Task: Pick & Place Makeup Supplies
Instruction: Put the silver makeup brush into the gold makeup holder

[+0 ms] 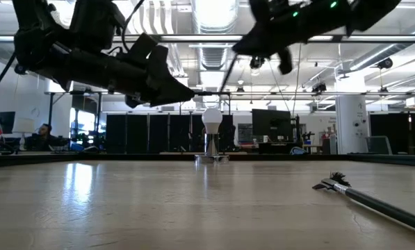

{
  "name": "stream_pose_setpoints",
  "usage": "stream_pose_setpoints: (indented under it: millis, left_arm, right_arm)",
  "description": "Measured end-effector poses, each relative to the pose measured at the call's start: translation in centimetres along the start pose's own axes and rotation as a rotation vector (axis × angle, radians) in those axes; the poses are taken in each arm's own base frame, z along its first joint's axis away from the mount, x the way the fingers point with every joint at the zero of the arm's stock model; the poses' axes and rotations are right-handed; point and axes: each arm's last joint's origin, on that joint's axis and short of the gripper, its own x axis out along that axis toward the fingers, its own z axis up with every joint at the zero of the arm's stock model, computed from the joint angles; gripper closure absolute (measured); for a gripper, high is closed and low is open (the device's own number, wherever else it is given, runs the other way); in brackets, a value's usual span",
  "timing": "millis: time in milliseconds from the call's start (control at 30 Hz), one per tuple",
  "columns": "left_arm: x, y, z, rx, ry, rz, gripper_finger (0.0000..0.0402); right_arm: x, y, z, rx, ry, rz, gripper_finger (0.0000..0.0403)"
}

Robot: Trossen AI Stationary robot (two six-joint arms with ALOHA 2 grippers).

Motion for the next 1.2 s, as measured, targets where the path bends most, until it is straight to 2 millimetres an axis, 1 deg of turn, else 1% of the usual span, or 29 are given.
stream_pose_setpoints:
  millis: [67,133,200,300,400,567,733,867,1033,1133,1200]
  left_arm:
    - [-0.3,0.2,-0.3,0.007,0.0,-0.019,0.0304]
    - [-0.6,0.3,-0.5,0.017,-0.007,-0.04,0.0303]
    - [-0.8,0.4,-0.6,0.024,-0.008,-0.063,0.0305]
    - [-0.9,0.4,-0.7,0.027,-0.006,-0.077,0.0309]
    - [-0.9,0.5,-0.7,0.033,-0.005,-0.077,0.0316]
    - [-0.9,0.5,-0.7,0.038,-0.003,-0.077,0.033]
    - [-0.9,0.4,-0.7,0.038,0.001,-0.098,0.0342]
    - [-0.9,0.4,-0.8,0.042,0.008,-0.097,0.035]
    - [-0.9,0.4,-0.8,0.042,0.008,-0.096,0.0356]
    - [-0.9,0.4,-0.8,0.041,0.008,-0.096,0.0358]
    - [-0.9,0.4,-0.8,0.039,0.008,-0.095,0.0358]
  right_arm:
    - [-1.6,0.5,0.8,-0.027,0.035,-0.021,0.0388]
    - [-3.2,1.3,1.9,-0.047,0.074,-0.052,0.0388]
    - [-4.8,2.1,2.6,-0.077,0.14,-0.098,0.0389]
    - [-7.0,3.5,3.2,-0.108,0.249,-0.156,0.0389]
    - [-8.9,4.9,3.7,-0.094,0.329,-0.187,0.0389]
    - [-11.5,7.4,2.9,-0.094,0.494,-0.211,0.0389]
    - [-14.1,10.3,1.8,-0.091,0.658,-0.17,0.0389]
    - [-16.7,12.0,1.1,-0.12,0.749,-0.136,0.0389]
    - [-20.2,13.0,0.2,-0.103,0.807,-0.115,0.039]
    - [-22.1,12.9,-0.3,-0.084,0.829,-0.113,0.039]
    - [-23.3,12.5,-0.8,-0.095,0.84,-0.13,0.039]
